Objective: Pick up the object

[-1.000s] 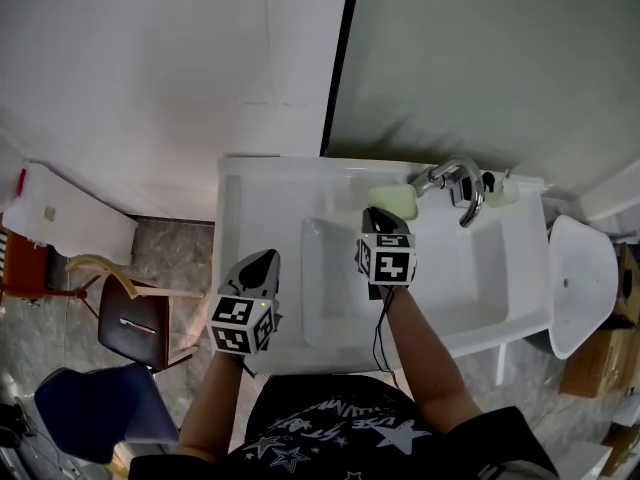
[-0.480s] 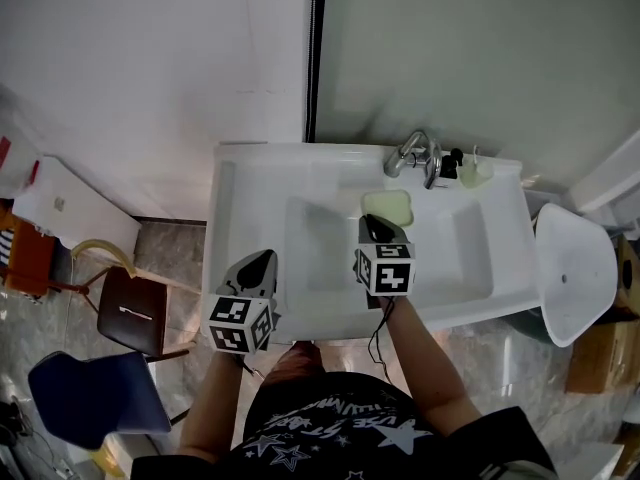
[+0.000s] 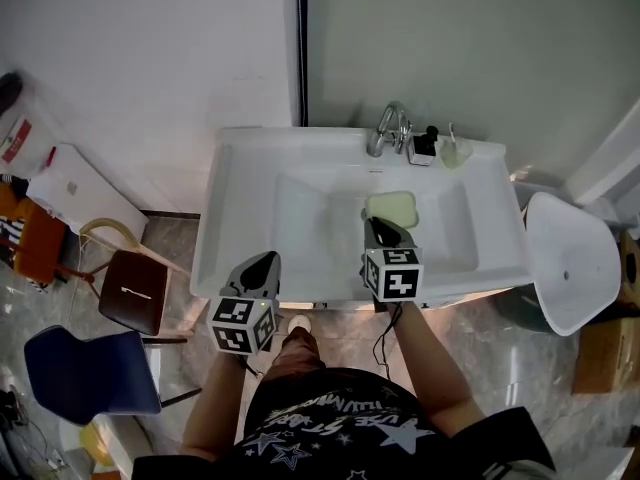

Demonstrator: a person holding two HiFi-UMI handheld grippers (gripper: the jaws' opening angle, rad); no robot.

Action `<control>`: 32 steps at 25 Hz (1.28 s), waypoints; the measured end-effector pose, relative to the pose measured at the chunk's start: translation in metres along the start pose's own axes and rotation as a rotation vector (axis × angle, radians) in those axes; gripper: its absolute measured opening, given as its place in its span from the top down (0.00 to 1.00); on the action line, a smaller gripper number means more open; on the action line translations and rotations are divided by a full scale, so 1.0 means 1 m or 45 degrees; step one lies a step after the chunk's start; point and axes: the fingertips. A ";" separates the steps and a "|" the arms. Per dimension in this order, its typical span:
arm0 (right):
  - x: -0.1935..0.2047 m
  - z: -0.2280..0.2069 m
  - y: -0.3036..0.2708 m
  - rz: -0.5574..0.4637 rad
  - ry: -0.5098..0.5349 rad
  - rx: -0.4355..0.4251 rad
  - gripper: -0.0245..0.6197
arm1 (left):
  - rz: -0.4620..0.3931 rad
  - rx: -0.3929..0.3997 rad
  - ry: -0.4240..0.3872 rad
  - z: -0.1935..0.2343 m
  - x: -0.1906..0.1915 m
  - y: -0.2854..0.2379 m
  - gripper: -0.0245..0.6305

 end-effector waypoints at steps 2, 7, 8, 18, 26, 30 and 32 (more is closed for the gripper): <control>0.011 -0.003 0.023 -0.015 0.004 -0.001 0.91 | -0.005 0.001 -0.004 -0.017 0.010 0.014 0.94; 0.042 -0.013 0.077 -0.034 0.003 -0.003 0.91 | -0.006 0.005 0.008 -0.060 0.036 0.044 0.94; 0.049 -0.015 0.088 -0.035 0.001 -0.003 0.91 | -0.004 0.005 0.007 -0.069 0.041 0.050 0.94; 0.109 -0.028 0.166 -0.035 0.005 -0.042 0.91 | 0.015 -0.029 0.005 -0.138 0.088 0.111 0.94; 0.135 -0.021 0.194 -0.027 0.003 -0.053 0.91 | 0.020 -0.025 0.026 -0.154 0.105 0.141 0.94; 0.146 -0.008 0.201 -0.012 -0.001 -0.046 0.91 | 0.026 -0.010 0.044 -0.153 0.117 0.154 0.94; 0.151 0.001 0.205 -0.010 -0.006 -0.038 0.91 | 0.030 -0.004 0.046 -0.148 0.124 0.162 0.94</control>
Point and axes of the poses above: the fingertips, and each gripper's own axes: y backward along the fingers, z to its left, x out of its underside, and after that the axes turned 7 degrees about z, right-handed
